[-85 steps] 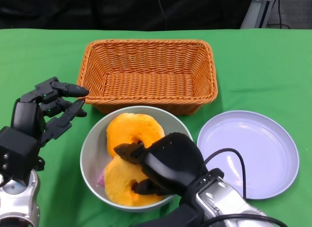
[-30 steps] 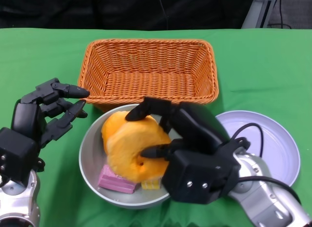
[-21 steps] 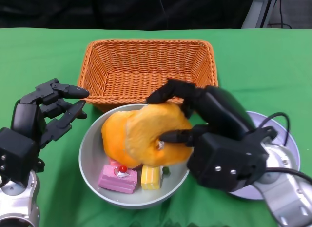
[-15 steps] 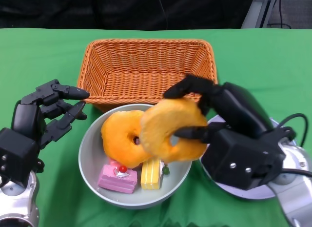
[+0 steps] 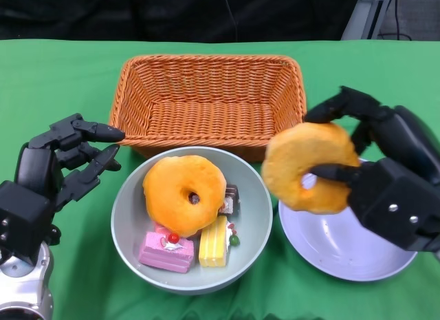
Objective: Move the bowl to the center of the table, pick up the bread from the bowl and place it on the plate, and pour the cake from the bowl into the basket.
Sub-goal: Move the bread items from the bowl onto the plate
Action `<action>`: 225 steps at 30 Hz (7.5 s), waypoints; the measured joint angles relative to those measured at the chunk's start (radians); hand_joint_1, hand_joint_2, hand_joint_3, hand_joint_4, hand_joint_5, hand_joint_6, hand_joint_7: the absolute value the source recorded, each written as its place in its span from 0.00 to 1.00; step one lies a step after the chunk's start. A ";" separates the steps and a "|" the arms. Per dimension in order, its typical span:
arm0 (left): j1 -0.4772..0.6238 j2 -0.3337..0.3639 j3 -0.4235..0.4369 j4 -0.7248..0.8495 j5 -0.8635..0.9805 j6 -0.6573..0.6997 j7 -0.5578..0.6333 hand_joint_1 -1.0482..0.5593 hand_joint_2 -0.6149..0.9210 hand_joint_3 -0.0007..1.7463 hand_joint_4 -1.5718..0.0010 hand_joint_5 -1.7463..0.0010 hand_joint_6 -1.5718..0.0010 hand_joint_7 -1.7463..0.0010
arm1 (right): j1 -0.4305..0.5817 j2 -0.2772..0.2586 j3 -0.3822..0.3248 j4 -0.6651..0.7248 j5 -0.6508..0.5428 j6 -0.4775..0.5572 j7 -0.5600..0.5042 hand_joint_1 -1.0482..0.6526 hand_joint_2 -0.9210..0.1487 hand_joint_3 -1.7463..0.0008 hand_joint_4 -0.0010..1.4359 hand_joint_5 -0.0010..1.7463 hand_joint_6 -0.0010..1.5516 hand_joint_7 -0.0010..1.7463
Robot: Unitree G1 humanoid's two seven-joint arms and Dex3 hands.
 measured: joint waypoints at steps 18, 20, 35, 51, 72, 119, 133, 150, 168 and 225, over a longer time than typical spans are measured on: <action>0.000 0.008 0.002 0.003 -0.001 -0.001 0.000 0.49 1.00 0.15 0.46 0.31 0.47 0.50 | 0.040 -0.042 -0.054 0.160 -0.006 0.105 -0.035 0.52 0.05 1.00 0.50 0.67 0.39 0.55; 0.000 0.008 0.002 0.003 -0.001 -0.002 0.000 0.48 1.00 0.15 0.46 0.32 0.47 0.50 | 0.036 -0.042 -0.043 0.206 -0.005 0.111 -0.042 0.52 0.04 1.00 0.51 0.61 0.41 0.51; 0.004 0.009 0.006 0.002 -0.004 -0.010 -0.001 0.49 1.00 0.15 0.46 0.32 0.47 0.52 | -0.021 -0.019 -0.001 0.305 0.009 0.186 -0.054 0.53 0.01 1.00 0.52 0.35 0.46 0.37; 0.006 0.009 0.005 0.002 -0.004 -0.012 -0.001 0.48 1.00 0.14 0.45 0.32 0.47 0.52 | -0.036 -0.108 0.131 0.249 -0.128 0.259 0.018 0.42 0.01 1.00 0.33 0.06 0.27 0.00; 0.006 0.009 0.002 0.002 -0.003 -0.013 -0.002 0.49 1.00 0.14 0.47 0.30 0.47 0.51 | 0.018 -0.175 0.164 0.014 -0.200 0.328 0.163 0.30 0.02 1.00 0.22 0.03 0.23 0.01; 0.006 0.005 -0.006 0.000 0.009 -0.012 0.039 0.49 1.00 0.16 0.47 0.30 0.48 0.50 | -0.076 -0.061 0.321 0.112 -0.400 -0.284 -0.067 0.26 0.10 1.00 0.48 0.01 0.43 0.00; 0.006 0.001 -0.004 -0.013 0.005 -0.012 0.057 0.50 1.00 0.16 0.48 0.30 0.47 0.50 | -0.165 -0.060 0.400 0.271 -0.515 -0.367 -0.181 0.26 0.11 1.00 0.50 0.01 0.45 0.00; 0.008 -0.006 -0.003 -0.035 0.003 -0.013 0.073 0.49 1.00 0.16 0.46 0.30 0.47 0.51 | -0.234 -0.032 0.506 0.425 -0.624 -0.364 -0.286 0.25 0.10 1.00 0.47 0.00 0.43 0.00; 0.008 -0.006 0.002 -0.043 0.002 -0.013 0.089 0.49 1.00 0.16 0.47 0.29 0.48 0.50 | -0.305 0.022 0.611 0.534 -0.718 -0.286 -0.318 0.24 0.09 0.99 0.51 0.01 0.44 0.00; 0.008 -0.013 -0.001 -0.035 0.024 -0.015 0.109 0.49 1.00 0.16 0.45 0.31 0.47 0.50 | -0.421 0.099 0.725 0.861 -0.728 -0.305 -0.656 0.41 0.10 1.00 0.71 0.14 0.61 0.00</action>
